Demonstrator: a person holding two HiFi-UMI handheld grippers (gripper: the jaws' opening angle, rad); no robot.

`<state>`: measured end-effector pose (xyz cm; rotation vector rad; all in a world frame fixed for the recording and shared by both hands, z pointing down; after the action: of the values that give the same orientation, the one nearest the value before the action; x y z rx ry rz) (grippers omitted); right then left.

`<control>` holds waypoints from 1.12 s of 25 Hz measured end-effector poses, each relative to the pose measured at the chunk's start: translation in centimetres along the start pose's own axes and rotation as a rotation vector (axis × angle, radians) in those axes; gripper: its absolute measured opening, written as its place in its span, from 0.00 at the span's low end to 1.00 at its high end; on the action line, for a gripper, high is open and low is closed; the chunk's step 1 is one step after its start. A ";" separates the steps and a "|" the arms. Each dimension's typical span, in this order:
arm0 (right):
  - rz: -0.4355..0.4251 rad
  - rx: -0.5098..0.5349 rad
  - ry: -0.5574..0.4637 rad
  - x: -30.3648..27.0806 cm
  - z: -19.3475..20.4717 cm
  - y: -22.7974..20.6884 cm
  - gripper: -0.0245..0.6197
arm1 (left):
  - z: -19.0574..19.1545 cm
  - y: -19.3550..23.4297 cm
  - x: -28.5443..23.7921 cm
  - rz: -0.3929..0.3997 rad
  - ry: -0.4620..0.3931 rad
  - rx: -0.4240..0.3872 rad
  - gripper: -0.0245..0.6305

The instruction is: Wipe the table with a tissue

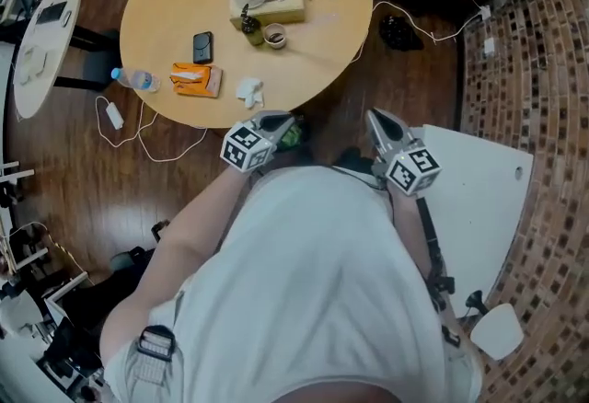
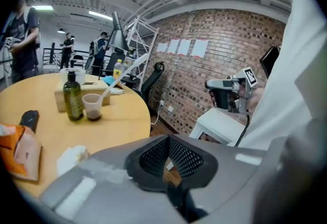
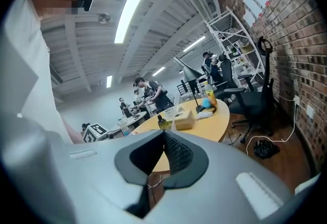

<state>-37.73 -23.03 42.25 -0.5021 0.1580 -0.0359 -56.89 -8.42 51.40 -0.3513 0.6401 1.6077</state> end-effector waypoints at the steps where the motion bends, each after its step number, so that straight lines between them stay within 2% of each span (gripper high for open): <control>1: -0.012 0.007 0.017 -0.6 -0.2 -0.2 0.05 | 0.2 0.9 0.1 -0.047 -0.001 0.005 0.05; 5: -0.047 0.003 0.076 -2.6 0.2 0.1 0.05 | 2.0 4.5 0.8 -0.250 0.005 0.037 0.05; 10: -0.029 -0.008 0.091 -3.4 0.6 0.7 0.05 | 3.7 9.1 1.1 -0.383 0.071 0.041 0.15; 13: 0.006 -0.013 0.078 -3.0 1.0 1.4 0.05 | 3.9 11.7 0.6 -0.392 0.127 -0.051 0.29; 16: 0.044 -0.017 0.064 -2.2 1.7 2.1 0.05 | 4.0 14.1 -0.8 -0.365 0.202 -0.218 0.34; 18: 0.080 -0.031 0.048 -1.2 2.1 2.6 0.05 | 4.4 14.9 -1.8 -0.337 0.265 -0.281 0.35; 22: 0.149 -0.051 0.008 0.7 3.1 3.2 0.05 | 5.0 15.3 -2.9 -0.296 0.368 -0.295 0.31; 28: 0.230 -0.085 -0.015 2.2 3.9 4.2 0.05 | 6.5 16.0 -3.8 -0.299 0.415 -0.240 0.26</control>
<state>-34.92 -17.71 43.26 -0.5660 0.2020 0.2004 -71.07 -8.25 61.94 -0.9319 0.6691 1.3319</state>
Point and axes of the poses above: the fingertips, and each gripper's own axes: x backward along the fingers, y to its left, z out of its underside, the point moved 5 cm from there along x, backward along the fingers, and after that the axes turned 14 degrees about -z, right-handed, at the moved point
